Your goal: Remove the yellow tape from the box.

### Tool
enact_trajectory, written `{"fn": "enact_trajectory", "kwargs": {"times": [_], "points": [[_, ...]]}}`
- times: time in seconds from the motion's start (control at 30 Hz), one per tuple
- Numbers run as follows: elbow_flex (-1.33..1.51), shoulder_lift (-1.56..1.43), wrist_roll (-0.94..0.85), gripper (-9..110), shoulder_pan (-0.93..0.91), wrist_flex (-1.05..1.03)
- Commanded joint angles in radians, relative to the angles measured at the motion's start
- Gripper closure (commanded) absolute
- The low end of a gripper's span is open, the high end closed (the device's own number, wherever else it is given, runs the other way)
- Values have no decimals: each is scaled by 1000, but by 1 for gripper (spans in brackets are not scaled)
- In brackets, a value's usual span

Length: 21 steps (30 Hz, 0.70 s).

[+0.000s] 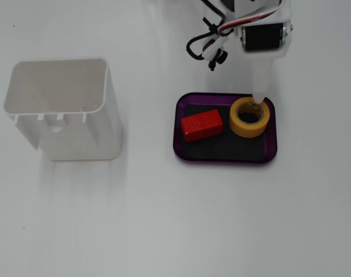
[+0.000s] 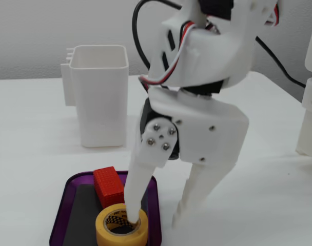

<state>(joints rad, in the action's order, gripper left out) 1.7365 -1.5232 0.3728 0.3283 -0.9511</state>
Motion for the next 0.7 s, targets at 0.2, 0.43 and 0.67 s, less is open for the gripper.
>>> {"fn": "enact_trajectory", "kwargs": {"times": [0.2, 0.43, 0.67], "points": [[-110, 86, 11, 87, 2, -2], [-118, 77, 11, 96, -3, -2], [-118, 77, 11, 99, -25, -2]]}}
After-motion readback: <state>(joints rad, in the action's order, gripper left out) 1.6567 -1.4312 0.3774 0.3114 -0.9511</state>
